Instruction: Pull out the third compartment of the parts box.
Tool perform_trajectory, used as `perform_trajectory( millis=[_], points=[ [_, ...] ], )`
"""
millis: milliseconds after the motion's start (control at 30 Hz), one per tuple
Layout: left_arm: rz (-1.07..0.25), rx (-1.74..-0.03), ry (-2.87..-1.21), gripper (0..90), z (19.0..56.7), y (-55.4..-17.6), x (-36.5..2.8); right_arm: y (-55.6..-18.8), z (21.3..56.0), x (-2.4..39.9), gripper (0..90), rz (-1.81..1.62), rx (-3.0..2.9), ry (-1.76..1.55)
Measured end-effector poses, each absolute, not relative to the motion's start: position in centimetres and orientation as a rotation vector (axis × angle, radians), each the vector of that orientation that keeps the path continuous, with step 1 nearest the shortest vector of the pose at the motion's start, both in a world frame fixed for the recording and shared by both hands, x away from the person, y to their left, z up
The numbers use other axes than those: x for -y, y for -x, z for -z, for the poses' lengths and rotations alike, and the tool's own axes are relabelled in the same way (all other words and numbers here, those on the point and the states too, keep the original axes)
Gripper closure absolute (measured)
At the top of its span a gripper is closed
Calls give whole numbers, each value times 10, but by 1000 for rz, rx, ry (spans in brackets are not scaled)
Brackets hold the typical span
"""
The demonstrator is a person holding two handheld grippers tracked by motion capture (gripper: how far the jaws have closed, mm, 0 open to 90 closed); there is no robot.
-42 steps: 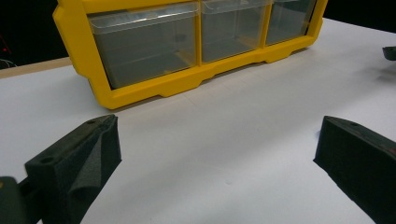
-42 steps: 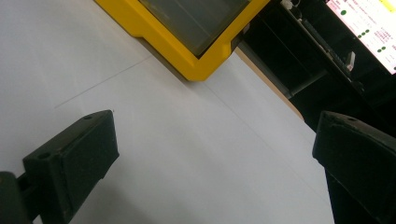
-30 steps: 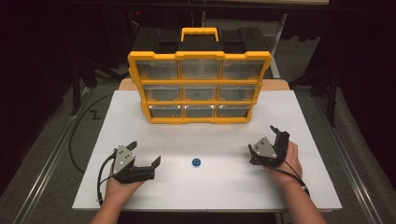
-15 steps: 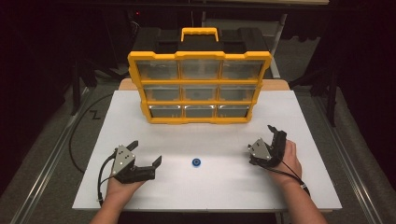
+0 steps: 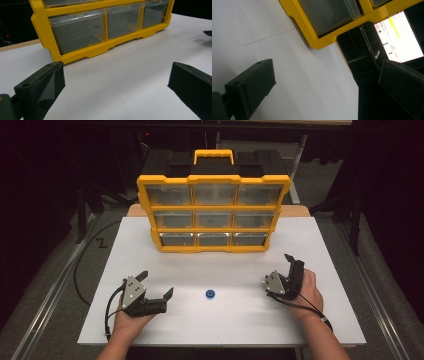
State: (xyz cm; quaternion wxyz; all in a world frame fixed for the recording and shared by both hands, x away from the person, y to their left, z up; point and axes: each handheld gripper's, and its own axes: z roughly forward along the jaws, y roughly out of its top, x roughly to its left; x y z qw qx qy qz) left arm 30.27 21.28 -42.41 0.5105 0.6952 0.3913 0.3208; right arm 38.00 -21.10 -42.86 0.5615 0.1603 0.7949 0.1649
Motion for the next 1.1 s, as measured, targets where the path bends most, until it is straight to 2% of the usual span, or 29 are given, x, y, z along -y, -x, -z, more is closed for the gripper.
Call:
perform_trajectory(
  millis=[1100],
  points=[
    [-774, -928, -1682, 14, 424, -302, -212, -376, 430, 192, 55, -117, -1778, -126]
  ],
)
